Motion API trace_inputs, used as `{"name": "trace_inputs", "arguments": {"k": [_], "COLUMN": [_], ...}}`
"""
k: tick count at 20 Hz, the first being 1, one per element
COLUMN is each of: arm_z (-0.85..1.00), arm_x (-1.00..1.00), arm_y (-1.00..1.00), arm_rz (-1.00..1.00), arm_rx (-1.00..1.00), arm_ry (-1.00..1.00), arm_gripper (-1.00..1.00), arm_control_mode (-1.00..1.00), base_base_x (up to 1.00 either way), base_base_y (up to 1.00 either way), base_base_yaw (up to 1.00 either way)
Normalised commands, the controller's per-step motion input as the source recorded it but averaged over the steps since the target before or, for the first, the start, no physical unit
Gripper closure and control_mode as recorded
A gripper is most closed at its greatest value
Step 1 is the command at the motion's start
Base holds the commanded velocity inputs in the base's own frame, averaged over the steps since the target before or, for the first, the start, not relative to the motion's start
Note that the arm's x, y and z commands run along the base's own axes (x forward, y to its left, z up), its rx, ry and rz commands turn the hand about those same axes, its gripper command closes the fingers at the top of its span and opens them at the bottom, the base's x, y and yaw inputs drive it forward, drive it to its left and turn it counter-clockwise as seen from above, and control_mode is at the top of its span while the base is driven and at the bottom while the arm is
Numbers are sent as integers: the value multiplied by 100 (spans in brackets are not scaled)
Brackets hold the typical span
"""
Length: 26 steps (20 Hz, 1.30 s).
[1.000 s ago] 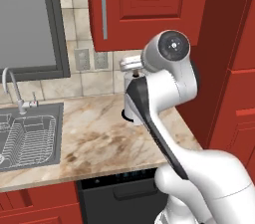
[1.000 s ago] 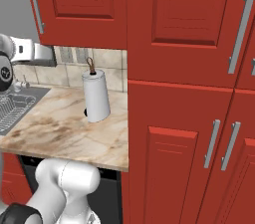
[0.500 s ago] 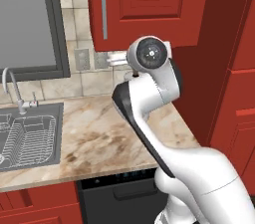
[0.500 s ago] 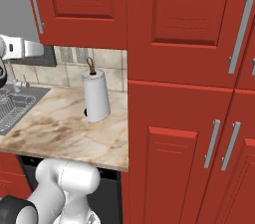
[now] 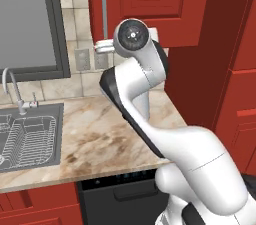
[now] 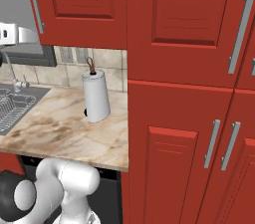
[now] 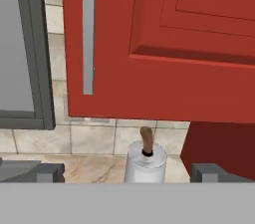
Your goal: Open the cabinet, pick the kettle from the cabinet, and place it in the sink.
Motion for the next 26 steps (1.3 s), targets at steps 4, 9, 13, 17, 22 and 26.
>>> {"name": "trace_inputs", "arguments": {"k": [4, 9, 13, 17, 22, 26], "arm_z": [22, 13, 10, 10, 9, 8], "arm_x": [27, 28, 30, 33, 36, 40], "arm_y": [18, 7, 3, 0, 5, 6], "arm_rz": [0, 0, 0, 0, 0, 0], "arm_rx": [0, 0, 1, 2, 1, 2], "arm_ry": [1, 0, 0, 2, 6, 7], "arm_gripper": [-100, -100, -100, -100, -100, -100], "arm_control_mode": [-100, -100, -100, -100, -100, -100], "base_base_x": [0, 0, 0, 0, 0, 0], "base_base_y": [0, 0, 0, 0, 0, 0], "base_base_yaw": [0, 0, 0, 0, 0, 0]}}
